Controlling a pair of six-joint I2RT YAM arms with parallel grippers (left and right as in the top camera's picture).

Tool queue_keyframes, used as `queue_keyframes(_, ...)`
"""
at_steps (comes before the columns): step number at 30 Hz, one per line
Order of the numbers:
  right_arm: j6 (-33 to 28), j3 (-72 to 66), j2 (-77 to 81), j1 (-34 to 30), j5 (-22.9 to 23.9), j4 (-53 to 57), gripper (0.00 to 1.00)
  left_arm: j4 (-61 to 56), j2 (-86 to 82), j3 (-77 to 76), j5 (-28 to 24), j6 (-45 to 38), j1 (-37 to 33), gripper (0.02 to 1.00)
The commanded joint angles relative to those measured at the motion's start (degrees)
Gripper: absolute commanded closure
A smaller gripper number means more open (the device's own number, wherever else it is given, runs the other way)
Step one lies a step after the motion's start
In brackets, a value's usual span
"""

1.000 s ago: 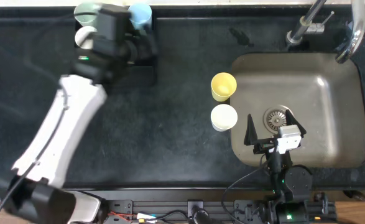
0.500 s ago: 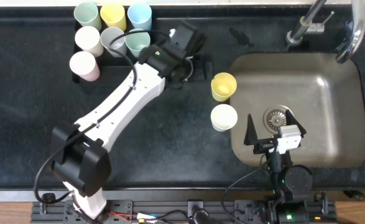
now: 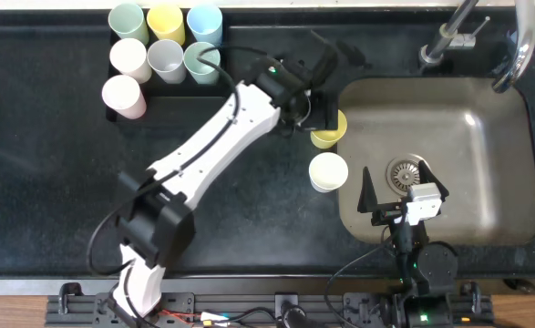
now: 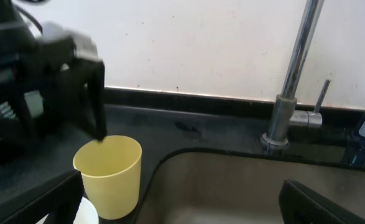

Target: Store Cups

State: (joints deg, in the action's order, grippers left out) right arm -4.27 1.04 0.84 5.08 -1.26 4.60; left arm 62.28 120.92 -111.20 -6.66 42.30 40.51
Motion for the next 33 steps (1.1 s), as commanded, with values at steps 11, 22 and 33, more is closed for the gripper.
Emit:
queue_keyframes(11,0.0,-0.8,-0.6,0.2,-0.2,-0.3,0.005,-0.5,4.3,-1.4,2.9,1.5,0.7,0.312)
queue_keyframes(22,0.0,-0.8,-0.6,0.2,-0.2,-0.3,0.003,-3.3,7.4,-3.0,3.1,0.0,1.0,0.584)
queue_keyframes(33,0.0,-0.8,-0.6,0.2,-0.2,-0.3,0.005,-3.5,7.4,-3.1,2.9,0.2,1.0,0.965)
